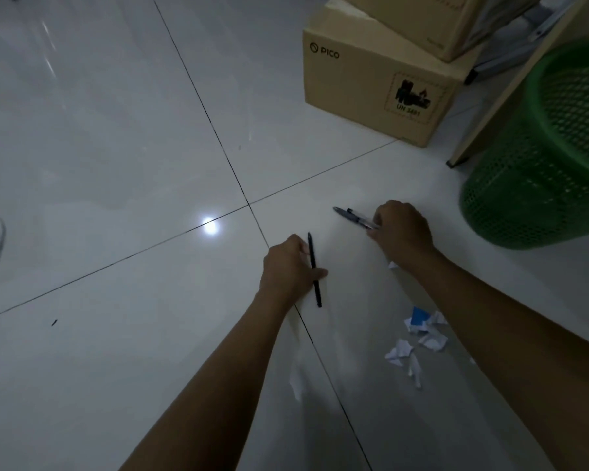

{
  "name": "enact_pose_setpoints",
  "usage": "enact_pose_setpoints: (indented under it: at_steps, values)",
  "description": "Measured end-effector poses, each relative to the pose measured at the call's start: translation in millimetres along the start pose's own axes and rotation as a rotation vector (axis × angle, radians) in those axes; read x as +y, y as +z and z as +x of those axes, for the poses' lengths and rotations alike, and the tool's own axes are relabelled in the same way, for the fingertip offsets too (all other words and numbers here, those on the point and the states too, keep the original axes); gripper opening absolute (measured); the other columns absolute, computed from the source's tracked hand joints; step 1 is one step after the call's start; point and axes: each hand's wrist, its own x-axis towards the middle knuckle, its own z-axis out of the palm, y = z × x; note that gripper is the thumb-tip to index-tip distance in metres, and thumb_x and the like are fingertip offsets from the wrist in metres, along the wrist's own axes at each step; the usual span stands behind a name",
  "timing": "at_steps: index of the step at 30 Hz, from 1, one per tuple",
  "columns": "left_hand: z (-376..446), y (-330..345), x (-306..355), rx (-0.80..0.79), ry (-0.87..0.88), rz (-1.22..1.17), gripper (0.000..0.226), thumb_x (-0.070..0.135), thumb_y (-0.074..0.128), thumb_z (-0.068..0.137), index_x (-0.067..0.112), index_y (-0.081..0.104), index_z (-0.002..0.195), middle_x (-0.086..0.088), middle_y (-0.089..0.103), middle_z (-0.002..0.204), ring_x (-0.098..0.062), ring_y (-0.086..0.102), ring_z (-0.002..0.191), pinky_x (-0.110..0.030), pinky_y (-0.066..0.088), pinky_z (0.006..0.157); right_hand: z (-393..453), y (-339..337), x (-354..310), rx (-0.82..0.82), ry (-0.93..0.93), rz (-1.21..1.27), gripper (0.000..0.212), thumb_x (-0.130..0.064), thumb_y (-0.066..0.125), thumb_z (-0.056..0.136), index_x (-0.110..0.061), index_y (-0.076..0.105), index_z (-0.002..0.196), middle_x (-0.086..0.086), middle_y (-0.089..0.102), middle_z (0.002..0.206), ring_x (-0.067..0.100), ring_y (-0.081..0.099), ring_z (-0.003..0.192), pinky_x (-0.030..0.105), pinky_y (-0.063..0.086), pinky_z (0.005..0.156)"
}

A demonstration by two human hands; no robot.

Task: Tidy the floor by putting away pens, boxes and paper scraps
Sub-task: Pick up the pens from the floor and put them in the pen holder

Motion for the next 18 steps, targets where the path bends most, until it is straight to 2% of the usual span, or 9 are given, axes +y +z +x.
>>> enact_pose_setpoints:
  at_steps: [3, 5, 7, 8, 10, 12, 14, 16, 18]
  values:
    - [-1, 4, 2, 0.006, -0.035, -0.108, 0.059, 0.035, 0.094, 0.068, 0.019, 0.051, 0.105, -0.005, 0.067, 0.097, -0.019, 0.064, 0.081, -0.026, 0.044, 0.058, 2, 1, -4, -0.033, 0.049, 0.11, 0.032, -0.027, 0.076, 0.084, -0.003, 0.069, 0.104, 0.016, 0.068, 0.106, 0.031, 0.067, 0.096, 0.039, 0.058, 0.083]
    - [1, 3, 5, 0.003, -0.083, -0.204, 0.061, 0.032, 0.093, 0.071, 0.018, 0.053, 0.114, -0.008, 0.071, 0.102, -0.019, 0.068, 0.082, -0.028, 0.052, 0.066, 5, 3, -6, -0.034, 0.054, 0.187, 0.032, -0.025, 0.079, 0.08, -0.002, 0.07, 0.1, 0.017, 0.07, 0.104, 0.032, 0.068, 0.094, 0.034, 0.058, 0.08]
    - [2, 3, 9, 0.014, -0.143, -0.304, 0.058, 0.028, 0.089, 0.076, 0.013, 0.056, 0.122, -0.012, 0.074, 0.109, -0.023, 0.073, 0.092, -0.037, 0.059, 0.084, 5, 5, -10, -0.063, 0.053, 0.199, 0.029, -0.024, 0.078, 0.08, -0.002, 0.071, 0.097, 0.017, 0.071, 0.102, 0.031, 0.069, 0.092, 0.031, 0.057, 0.076]
    - [2, 4, 11, 0.017, -0.17, -0.351, 0.05, 0.024, 0.086, 0.08, 0.011, 0.059, 0.12, -0.014, 0.074, 0.112, -0.027, 0.073, 0.099, -0.042, 0.059, 0.091, 3, 7, -12, -0.083, 0.056, 0.203, 0.027, -0.023, 0.076, 0.081, -0.002, 0.071, 0.097, 0.018, 0.071, 0.101, 0.032, 0.07, 0.091, 0.03, 0.055, 0.075]
    - [2, 6, 15, 0.02, -0.19, -0.412, 0.02, 0.018, 0.078, 0.087, 0.012, 0.067, 0.104, -0.017, 0.076, 0.107, -0.032, 0.074, 0.101, -0.045, 0.059, 0.094, 0, 11, -17, -0.106, 0.063, 0.223, 0.023, -0.02, 0.073, 0.084, -0.001, 0.071, 0.097, 0.019, 0.07, 0.1, 0.032, 0.069, 0.09, 0.028, 0.052, 0.071]
    - [1, 10, 19, 0.015, -0.203, -0.45, 0.007, 0.017, 0.07, 0.094, 0.013, 0.072, 0.099, -0.014, 0.078, 0.097, -0.029, 0.076, 0.09, -0.043, 0.062, 0.09, -2, 11, -19, -0.092, 0.075, 0.243, 0.021, -0.017, 0.072, 0.084, 0.0, 0.071, 0.098, 0.02, 0.07, 0.1, 0.033, 0.069, 0.09, 0.03, 0.054, 0.071]
    - [2, 15, 20, 0.012, -0.213, -0.487, 0.017, 0.022, 0.064, 0.099, 0.01, 0.076, 0.099, -0.009, 0.076, 0.089, -0.017, 0.073, 0.072, -0.03, 0.063, 0.079, -2, 9, -20, -0.072, 0.085, 0.282, 0.025, -0.018, 0.073, 0.083, 0.001, 0.072, 0.1, 0.02, 0.071, 0.101, 0.034, 0.069, 0.093, 0.035, 0.058, 0.078]
    - [2, 17, 23, 0.009, -0.196, -0.53, 0.029, 0.025, 0.059, 0.102, 0.002, 0.076, 0.097, -0.007, 0.073, 0.081, -0.003, 0.066, 0.053, -0.015, 0.056, 0.058, -1, 4, -22, -0.04, 0.1, 0.352, 0.028, -0.02, 0.074, 0.084, 0.002, 0.073, 0.102, 0.02, 0.072, 0.103, 0.033, 0.069, 0.097, 0.039, 0.058, 0.086]
    - [1, 15, 31, 0.018, -0.187, -0.625, 0.025, 0.023, 0.061, 0.1, 0.003, 0.077, 0.1, -0.006, 0.072, 0.079, 0.0, 0.066, 0.051, -0.018, 0.058, 0.058, -2, -1, -25, 0.009, 0.133, 0.454, 0.027, -0.021, 0.076, 0.083, 0.0, 0.075, 0.1, 0.018, 0.074, 0.102, 0.031, 0.07, 0.097, 0.035, 0.057, 0.088]
